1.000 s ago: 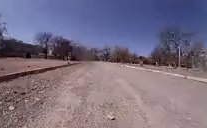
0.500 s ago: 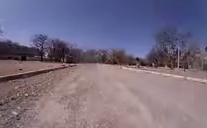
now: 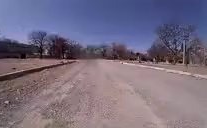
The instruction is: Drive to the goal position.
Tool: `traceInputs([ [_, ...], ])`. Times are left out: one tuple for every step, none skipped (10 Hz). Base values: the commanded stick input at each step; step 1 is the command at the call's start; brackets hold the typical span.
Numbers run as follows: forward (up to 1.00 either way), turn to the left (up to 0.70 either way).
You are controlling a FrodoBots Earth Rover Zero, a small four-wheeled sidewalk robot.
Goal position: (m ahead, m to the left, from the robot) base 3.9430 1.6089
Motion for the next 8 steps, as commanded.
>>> traceInputs([
  [1.0, 0.0],
  [1.0, 0.0],
  [1.0, 0.0],
  [1.0, 0.0],
  [1.0, 0.0],
  [1.0, 0.0],
  [1.0, 0.0],
  [1.0, 0.0],
])
